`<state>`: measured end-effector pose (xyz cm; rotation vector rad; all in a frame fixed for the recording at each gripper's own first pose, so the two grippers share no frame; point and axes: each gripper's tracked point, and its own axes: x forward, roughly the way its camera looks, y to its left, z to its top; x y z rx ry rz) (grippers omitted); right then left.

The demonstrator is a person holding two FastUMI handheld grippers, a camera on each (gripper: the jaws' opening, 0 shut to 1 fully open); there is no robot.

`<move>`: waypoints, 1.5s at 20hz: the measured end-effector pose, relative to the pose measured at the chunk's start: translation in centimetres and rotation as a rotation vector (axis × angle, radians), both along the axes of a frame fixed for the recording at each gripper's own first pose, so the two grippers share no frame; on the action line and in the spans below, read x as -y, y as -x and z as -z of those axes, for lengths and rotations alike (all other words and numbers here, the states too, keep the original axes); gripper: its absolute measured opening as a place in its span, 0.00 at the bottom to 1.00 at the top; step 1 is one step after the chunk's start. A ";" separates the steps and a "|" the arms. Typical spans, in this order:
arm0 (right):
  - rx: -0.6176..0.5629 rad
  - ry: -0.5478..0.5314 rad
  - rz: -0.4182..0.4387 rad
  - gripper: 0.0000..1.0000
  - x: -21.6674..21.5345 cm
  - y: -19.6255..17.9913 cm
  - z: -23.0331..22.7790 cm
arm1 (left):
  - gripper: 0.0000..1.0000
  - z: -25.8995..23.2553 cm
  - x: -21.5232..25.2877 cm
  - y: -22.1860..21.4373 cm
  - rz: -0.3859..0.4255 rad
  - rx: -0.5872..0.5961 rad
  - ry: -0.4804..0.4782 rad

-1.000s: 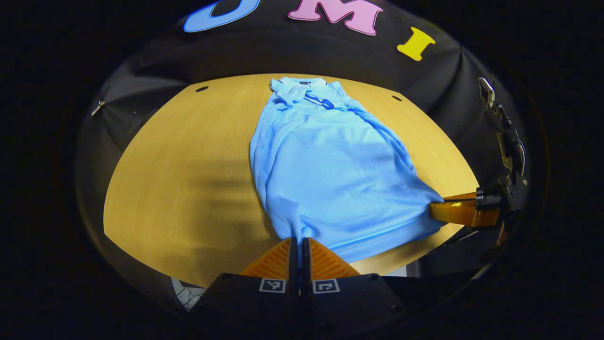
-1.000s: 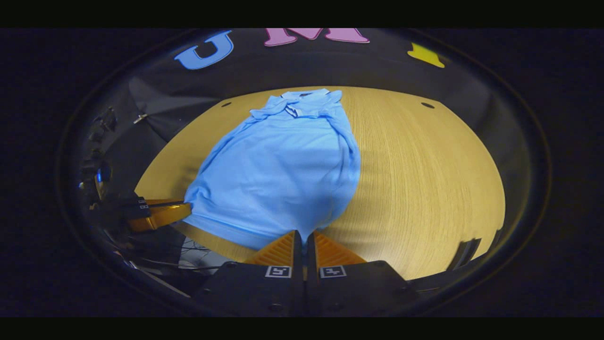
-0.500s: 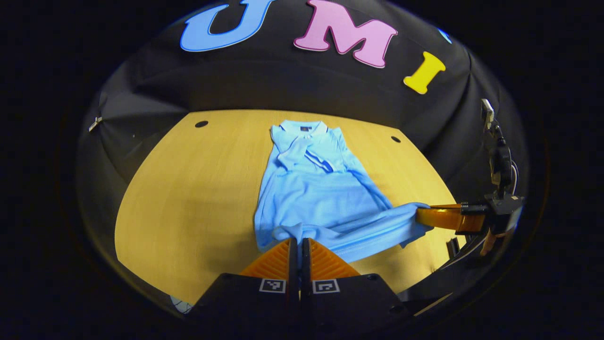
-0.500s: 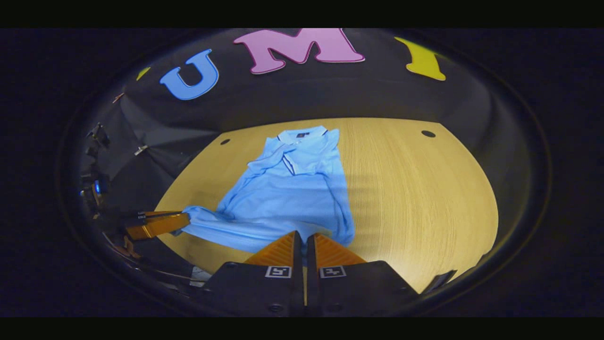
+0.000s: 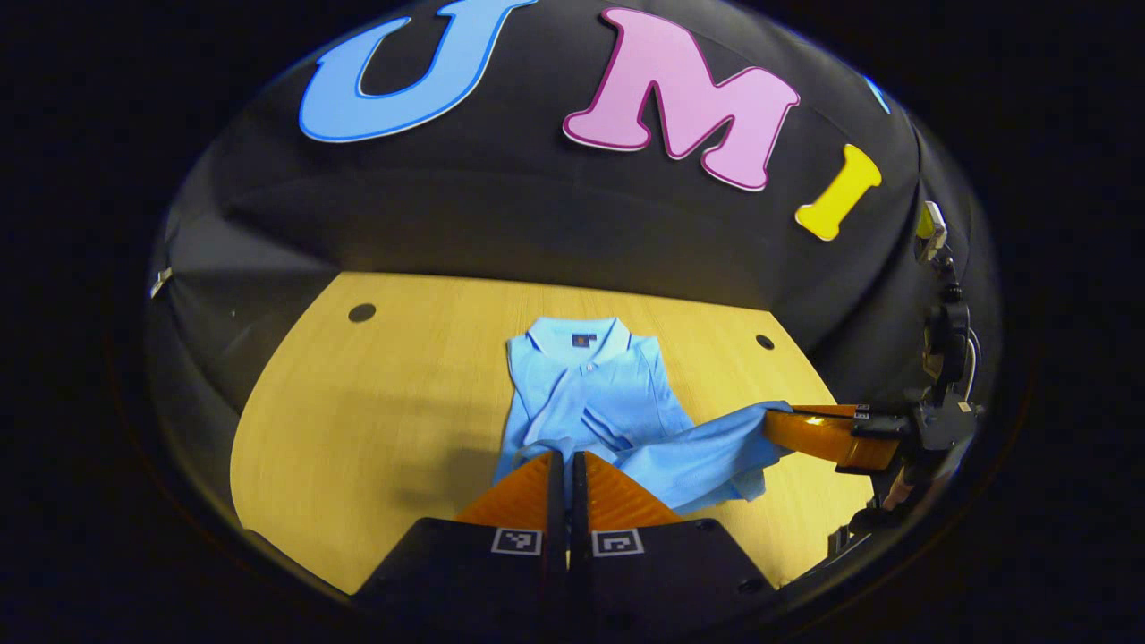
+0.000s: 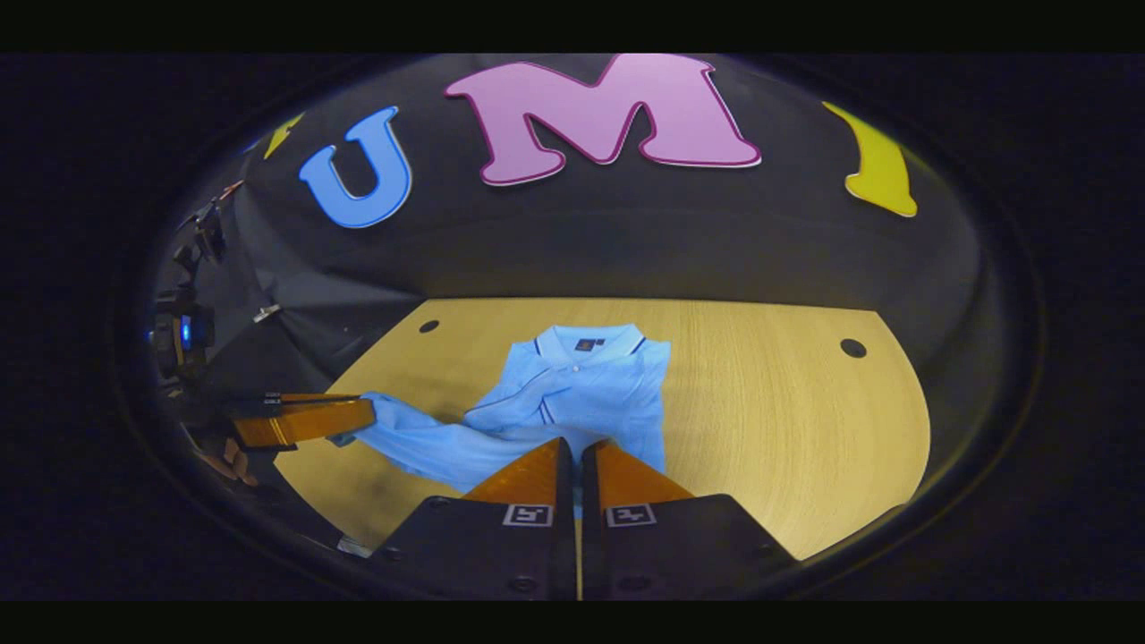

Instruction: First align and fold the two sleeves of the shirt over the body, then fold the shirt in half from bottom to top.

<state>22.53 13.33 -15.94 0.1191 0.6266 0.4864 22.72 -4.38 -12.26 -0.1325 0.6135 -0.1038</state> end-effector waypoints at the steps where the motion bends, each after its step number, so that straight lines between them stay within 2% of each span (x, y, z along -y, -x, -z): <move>1: 0.008 -0.003 0.010 0.07 -0.1 -1.7 -0.2 | 0.06 -0.3 -0.3 -1.8 -0.001 0.014 -0.018; 2: 0.015 -0.005 0.018 0.01 -0.2 -3.3 -0.4 | 0.06 -0.6 -0.8 -3.5 -0.001 0.026 -0.038; 3: 0.017 -0.007 0.022 0.06 -0.2 -4.9 -0.4 | 0.06 -0.6 -1.2 -5.2 -0.003 0.031 -0.054; 4: 0.018 -0.009 0.025 0.07 -0.4 -6.6 -0.3 | 0.06 -0.6 -1.4 -6.7 -0.005 0.037 -0.058; 5: 0.022 -0.007 0.032 0.07 -0.6 -8.2 -0.1 | 0.06 -0.6 -1.5 -8.3 -0.009 0.042 -0.061; 6: 0.027 -0.005 0.037 0.01 -0.7 -9.8 0.1 | 0.06 -0.4 -1.9 -9.9 -0.012 0.045 -0.069; 7: 0.033 0.000 0.045 0.01 -0.9 -11.4 0.4 | 0.06 0.1 -2.4 -11.3 -0.018 0.044 -0.077; 8: 0.028 0.004 0.056 0.07 -1.0 -12.9 0.9 | 0.06 0.4 -2.6 -12.9 -0.020 0.043 -0.075; 9: 0.014 -0.004 0.065 0.01 -1.3 -14.0 1.3 | 0.06 0.7 -2.7 -14.5 -0.026 0.045 -0.073; 11: -0.002 -0.025 0.089 0.02 -2.1 -16.5 2.2 | 0.06 1.9 -3.6 -17.5 -0.041 0.037 -0.080; 14: 0.000 0.005 0.094 0.01 -2.8 -20.0 3.7 | 0.06 3.5 -4.2 -22.0 -0.058 0.037 -0.091; 15: 0.000 0.024 0.089 0.01 -3.0 -21.0 4.5 | 0.02 4.0 -4.6 -23.3 -0.068 0.040 -0.102; 16: 0.009 0.037 0.089 0.01 -3.3 -22.2 5.0 | 0.06 4.6 -4.8 -24.6 -0.074 0.044 -0.108; 20: 0.042 0.068 0.126 0.01 -4.0 -24.9 6.9 | 0.06 6.9 -5.0 -28.2 -0.072 0.097 -0.158; 21: 0.042 0.074 0.135 0.07 -4.1 -25.4 7.5 | 0.06 7.3 -5.0 -29.1 -0.077 0.113 -0.166; 22: 0.045 0.087 0.143 0.12 -4.1 -25.8 8.0 | 0.07 7.5 -5.0 -29.8 -0.087 0.129 -0.168; 23: 0.047 0.104 0.149 0.07 -3.9 -25.7 8.3 | 0.14 7.6 -5.0 -30.0 -0.105 0.145 -0.169; 25: 0.065 0.117 0.155 0.19 -4.0 -25.9 8.2 | 0.15 6.8 -5.6 -29.4 -0.139 0.173 -0.162; 27: 0.090 0.101 0.170 0.25 -3.9 -26.0 7.5 | 0.25 5.6 -6.3 -28.2 -0.163 0.176 -0.160; 28: 0.110 0.086 0.167 0.54 -4.2 -25.6 6.5 | 0.41 4.6 -6.4 -27.2 -0.159 0.190 -0.156; 30: 0.162 0.088 0.183 0.73 -3.8 -24.7 4.9 | 0.74 2.9 -6.6 -25.6 -0.140 0.242 -0.160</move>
